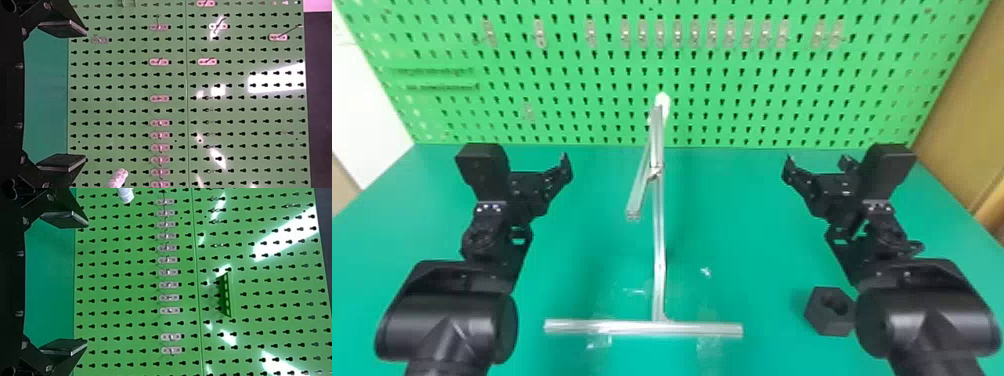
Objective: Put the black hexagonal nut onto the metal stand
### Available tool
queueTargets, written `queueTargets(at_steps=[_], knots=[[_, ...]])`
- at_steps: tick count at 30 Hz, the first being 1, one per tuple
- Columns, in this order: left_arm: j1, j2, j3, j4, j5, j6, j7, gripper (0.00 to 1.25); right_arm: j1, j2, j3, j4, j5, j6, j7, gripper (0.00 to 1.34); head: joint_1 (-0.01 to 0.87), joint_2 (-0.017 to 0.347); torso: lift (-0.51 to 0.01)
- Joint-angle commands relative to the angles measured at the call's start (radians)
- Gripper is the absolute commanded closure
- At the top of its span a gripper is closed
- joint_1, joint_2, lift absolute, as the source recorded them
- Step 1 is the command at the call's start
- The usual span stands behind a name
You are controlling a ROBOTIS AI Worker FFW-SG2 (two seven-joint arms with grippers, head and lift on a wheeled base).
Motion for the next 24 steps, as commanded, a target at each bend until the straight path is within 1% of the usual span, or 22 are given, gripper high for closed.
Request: queueTargets(at_steps=[1, 16, 24], knots=[[-0.002, 0.000, 0.000, 0.000, 0.000, 0.000, 0.000, 0.16, -0.001, 0.001, 0.000, 0.000, 0.000, 0.000, 0.000, 0.22, 0.693, 0.081, -0.001], [-0.002, 0.000, 0.000, 0.000, 0.002, 0.000, 0.000, 0.16, -0.003, 0.001, 0.000, 0.000, 0.000, 0.000, 0.000, 0.22, 0.693, 0.081, -0.001], [-0.002, 0.000, 0.000, 0.000, 0.003, 0.000, 0.000, 0.16, -0.003, -0.002, -0.002, 0.000, 0.003, 0.029, 0.002, 0.22, 0.693, 0.081, -0.001]])
